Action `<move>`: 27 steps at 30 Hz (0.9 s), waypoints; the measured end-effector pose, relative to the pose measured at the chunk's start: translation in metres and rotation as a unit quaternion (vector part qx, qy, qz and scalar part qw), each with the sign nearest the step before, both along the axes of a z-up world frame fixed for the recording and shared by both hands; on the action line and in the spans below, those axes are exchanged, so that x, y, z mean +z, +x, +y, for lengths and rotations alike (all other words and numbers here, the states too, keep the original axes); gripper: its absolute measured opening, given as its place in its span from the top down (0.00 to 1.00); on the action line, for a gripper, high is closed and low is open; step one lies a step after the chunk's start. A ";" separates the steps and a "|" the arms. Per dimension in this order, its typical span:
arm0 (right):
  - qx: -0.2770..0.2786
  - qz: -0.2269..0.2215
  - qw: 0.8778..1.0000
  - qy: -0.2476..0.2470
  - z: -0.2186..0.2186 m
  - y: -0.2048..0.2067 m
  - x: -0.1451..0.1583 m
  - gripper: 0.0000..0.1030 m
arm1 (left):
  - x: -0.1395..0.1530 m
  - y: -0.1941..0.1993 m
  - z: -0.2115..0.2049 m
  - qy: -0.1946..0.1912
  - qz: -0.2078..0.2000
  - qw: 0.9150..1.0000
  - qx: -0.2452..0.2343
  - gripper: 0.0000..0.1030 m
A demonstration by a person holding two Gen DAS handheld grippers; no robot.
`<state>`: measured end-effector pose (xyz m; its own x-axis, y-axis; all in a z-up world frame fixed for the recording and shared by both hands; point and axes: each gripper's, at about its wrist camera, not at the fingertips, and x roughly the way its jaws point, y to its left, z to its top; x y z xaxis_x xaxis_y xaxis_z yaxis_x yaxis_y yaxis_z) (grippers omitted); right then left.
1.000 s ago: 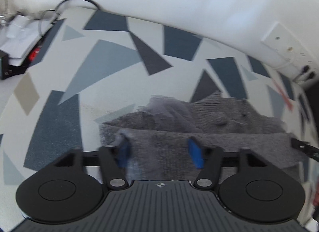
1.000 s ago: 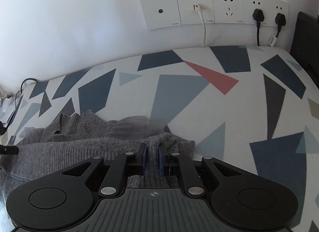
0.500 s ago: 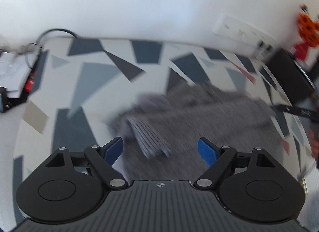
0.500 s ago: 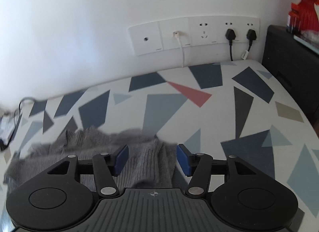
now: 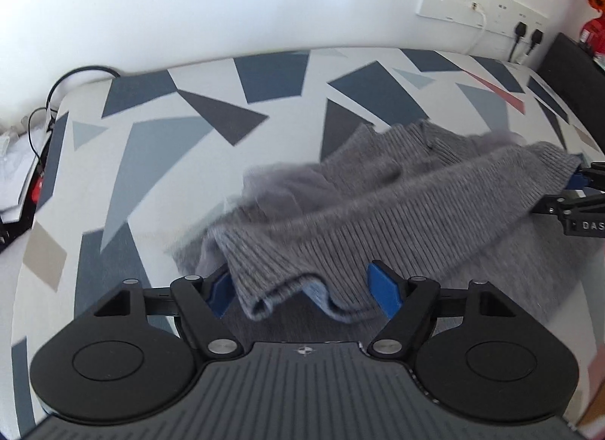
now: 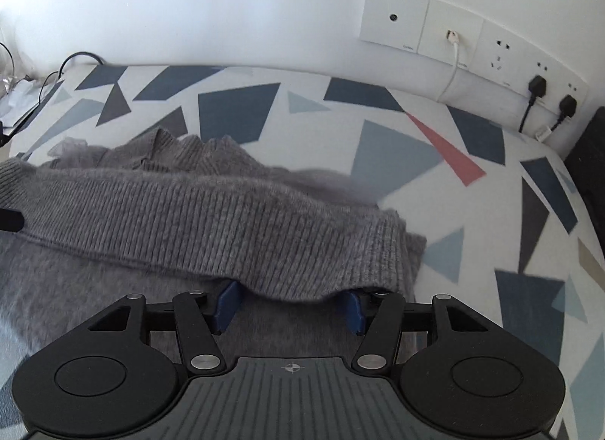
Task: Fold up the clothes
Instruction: 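Lay the folded hem down and open both grippers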
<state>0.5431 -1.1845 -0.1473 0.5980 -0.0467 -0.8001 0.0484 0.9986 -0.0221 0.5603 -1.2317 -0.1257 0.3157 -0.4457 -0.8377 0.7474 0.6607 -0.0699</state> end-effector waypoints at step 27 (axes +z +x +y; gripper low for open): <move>-0.156 -0.044 0.980 0.114 -0.080 -0.034 -0.002 0.01 | -0.022 0.020 0.064 -0.045 0.079 0.979 0.181 0.11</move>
<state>0.5092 -1.2645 -0.1494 0.6504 -0.0640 -0.7569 0.3430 0.9138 0.2176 0.5801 -1.1676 -0.1479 0.3368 -0.4030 -0.8510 0.4402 0.8663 -0.2360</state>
